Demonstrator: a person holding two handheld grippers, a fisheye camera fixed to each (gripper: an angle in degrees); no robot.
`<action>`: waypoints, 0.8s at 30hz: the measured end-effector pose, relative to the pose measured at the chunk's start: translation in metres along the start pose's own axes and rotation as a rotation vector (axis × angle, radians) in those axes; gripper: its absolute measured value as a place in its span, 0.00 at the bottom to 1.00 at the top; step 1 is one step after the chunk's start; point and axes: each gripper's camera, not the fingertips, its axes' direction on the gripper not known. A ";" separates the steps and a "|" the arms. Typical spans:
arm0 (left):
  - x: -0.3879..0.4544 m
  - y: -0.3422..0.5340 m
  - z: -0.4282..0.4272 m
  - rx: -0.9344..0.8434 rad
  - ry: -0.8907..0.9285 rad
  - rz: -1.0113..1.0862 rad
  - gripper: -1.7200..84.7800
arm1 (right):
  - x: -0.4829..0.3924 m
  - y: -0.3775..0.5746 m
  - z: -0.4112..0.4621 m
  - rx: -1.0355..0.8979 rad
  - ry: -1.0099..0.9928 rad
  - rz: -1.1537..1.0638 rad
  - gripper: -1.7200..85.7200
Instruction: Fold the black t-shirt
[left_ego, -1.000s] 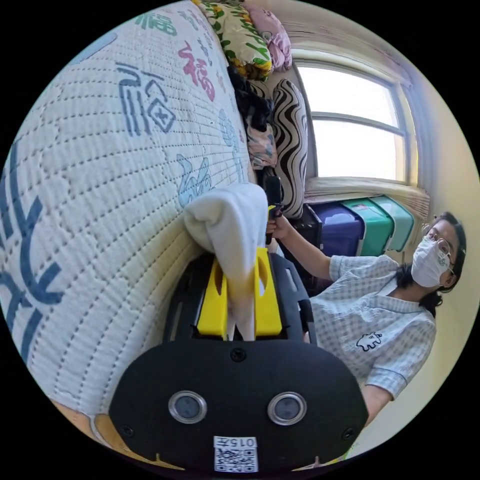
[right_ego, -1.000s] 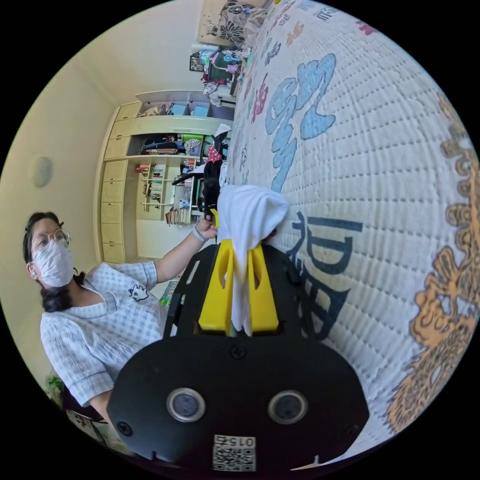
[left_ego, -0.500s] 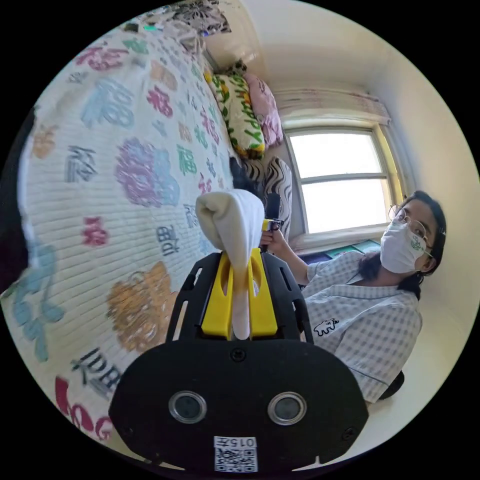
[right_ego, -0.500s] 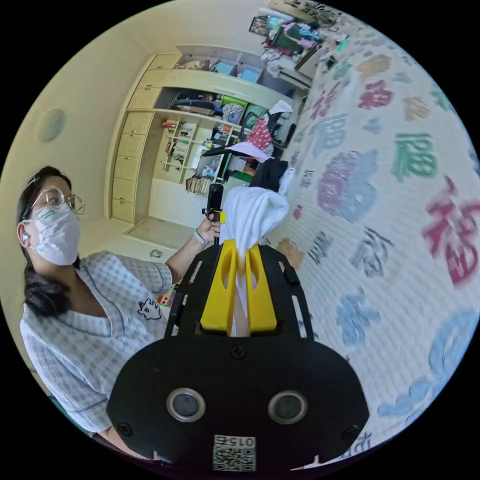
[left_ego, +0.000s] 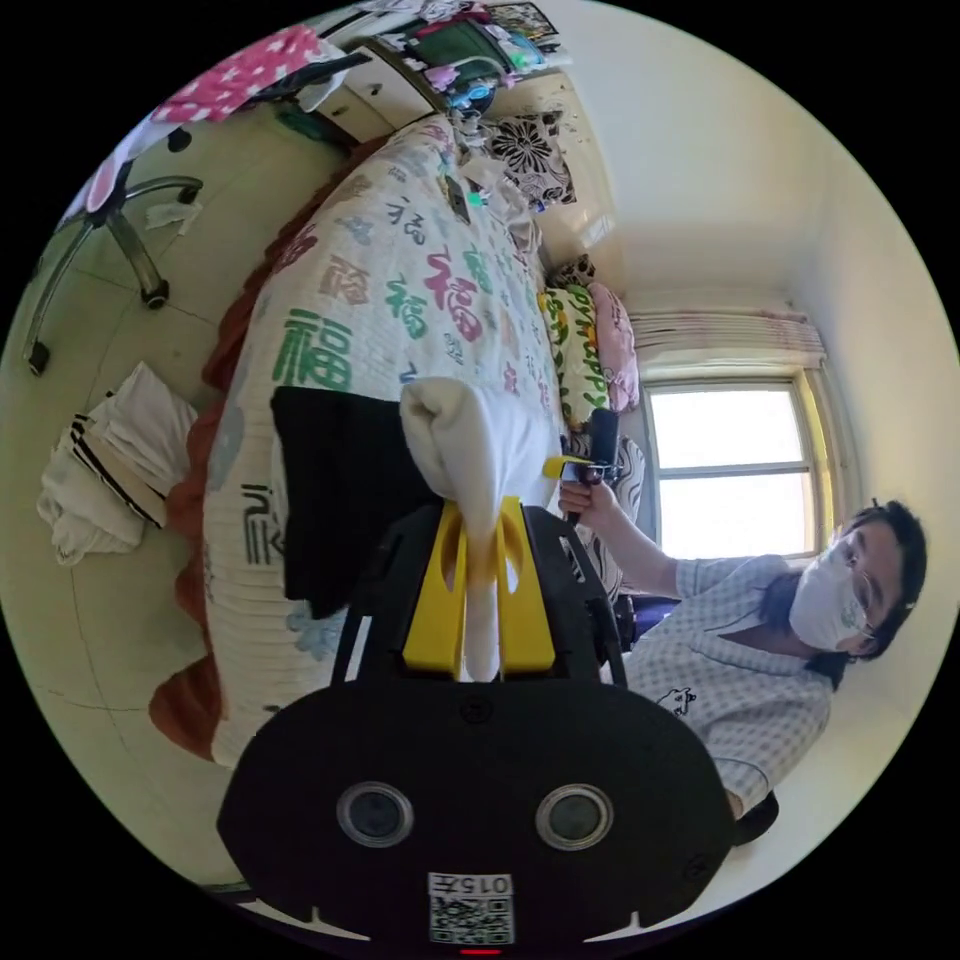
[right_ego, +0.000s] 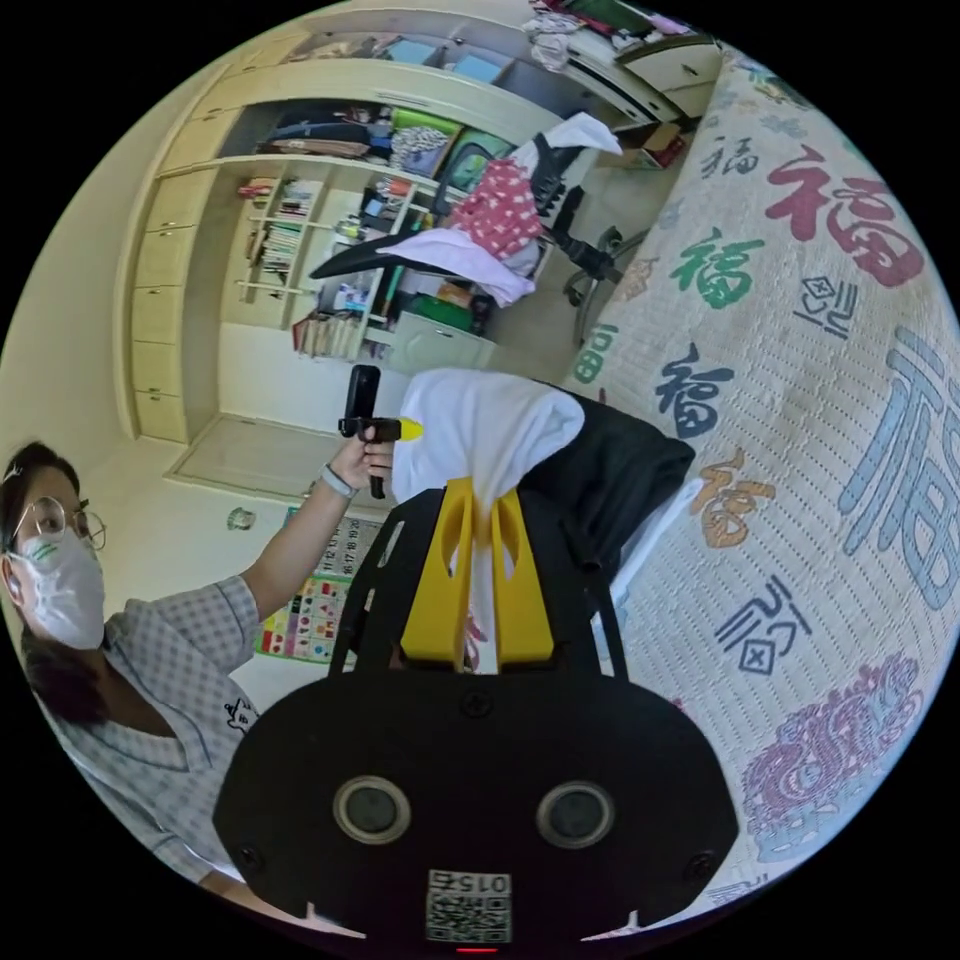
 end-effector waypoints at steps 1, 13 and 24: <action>-0.015 -0.004 -0.011 -0.014 0.018 0.011 0.07 | 0.013 -0.008 0.016 -0.018 0.029 0.009 0.03; -0.147 0.075 -0.163 0.545 0.107 -0.019 0.08 | 0.112 -0.041 0.115 -0.126 0.073 0.117 0.08; -0.384 0.129 -0.213 0.699 -0.308 -0.601 0.29 | 0.107 -0.270 0.411 -0.585 0.473 -0.588 0.17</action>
